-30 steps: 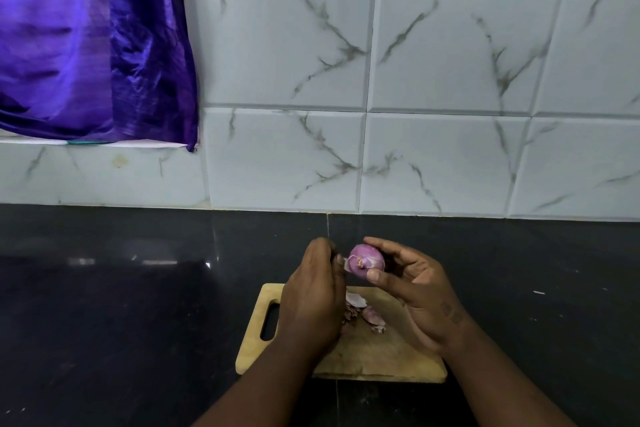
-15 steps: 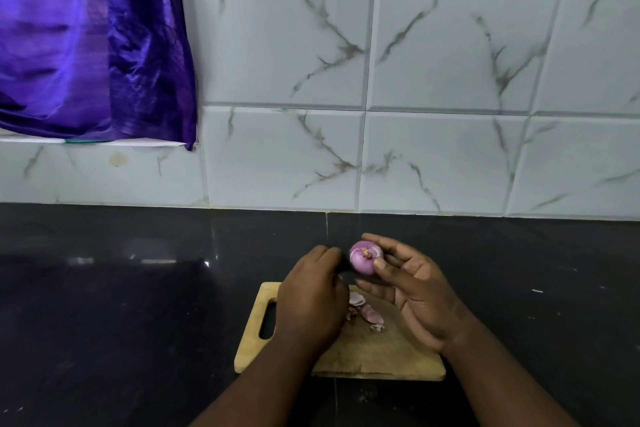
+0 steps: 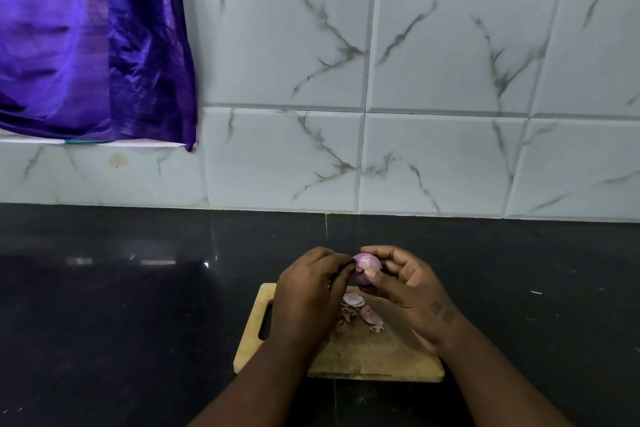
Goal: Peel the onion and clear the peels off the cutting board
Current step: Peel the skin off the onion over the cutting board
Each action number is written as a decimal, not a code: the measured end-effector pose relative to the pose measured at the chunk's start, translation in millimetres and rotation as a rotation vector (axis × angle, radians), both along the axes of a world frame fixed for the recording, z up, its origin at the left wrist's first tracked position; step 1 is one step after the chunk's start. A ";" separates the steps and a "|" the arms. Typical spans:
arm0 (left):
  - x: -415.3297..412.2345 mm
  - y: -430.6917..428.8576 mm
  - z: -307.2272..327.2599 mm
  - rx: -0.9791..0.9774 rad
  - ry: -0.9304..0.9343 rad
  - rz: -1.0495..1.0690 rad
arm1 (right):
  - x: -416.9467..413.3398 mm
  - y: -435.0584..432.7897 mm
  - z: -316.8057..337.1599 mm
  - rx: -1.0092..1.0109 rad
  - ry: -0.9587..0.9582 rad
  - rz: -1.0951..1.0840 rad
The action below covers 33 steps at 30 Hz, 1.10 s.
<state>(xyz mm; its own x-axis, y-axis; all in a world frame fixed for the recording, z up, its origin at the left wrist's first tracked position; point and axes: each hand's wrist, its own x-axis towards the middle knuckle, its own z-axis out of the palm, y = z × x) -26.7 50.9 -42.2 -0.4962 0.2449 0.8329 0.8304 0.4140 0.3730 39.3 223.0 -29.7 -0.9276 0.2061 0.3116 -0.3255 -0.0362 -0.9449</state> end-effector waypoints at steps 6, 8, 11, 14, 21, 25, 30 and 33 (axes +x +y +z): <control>0.2 0.4 -0.1 -0.036 -0.001 0.011 | -0.6 -1.5 -1.8 0.021 0.010 -0.010; 0.3 2.0 0.1 -0.019 -0.023 0.015 | -1.1 -1.4 -1.7 0.019 0.002 -0.009; 0.4 3.3 0.6 0.024 -0.061 -0.016 | -2.6 -0.2 -2.5 -0.013 -0.003 -0.008; 3.2 2.6 0.0 0.000 -0.053 -0.035 | -2.6 1.0 -1.2 -0.010 -0.002 -0.032; 2.4 1.4 -0.1 -0.083 -0.009 0.065 | -3.8 -1.5 -4.5 0.061 -0.015 -0.043; 4.0 4.4 1.2 -0.116 -0.022 0.130 | -2.3 -3.1 -3.5 0.037 -0.012 -0.022; 6.6 6.5 2.1 -0.081 -0.116 0.114 | -1.1 -3.8 -1.8 -0.040 0.014 0.021; 2.2 3.8 2.0 0.005 -0.237 0.128 | -0.6 -2.8 0.4 -0.116 0.035 0.047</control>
<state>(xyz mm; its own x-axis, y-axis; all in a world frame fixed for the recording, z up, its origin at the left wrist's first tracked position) -24.5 54.7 -40.2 -0.7042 0.1637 0.6908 0.6606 0.5075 0.5532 38.7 220.2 -29.3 -0.9259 0.1996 0.3209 -0.3539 -0.1607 -0.9214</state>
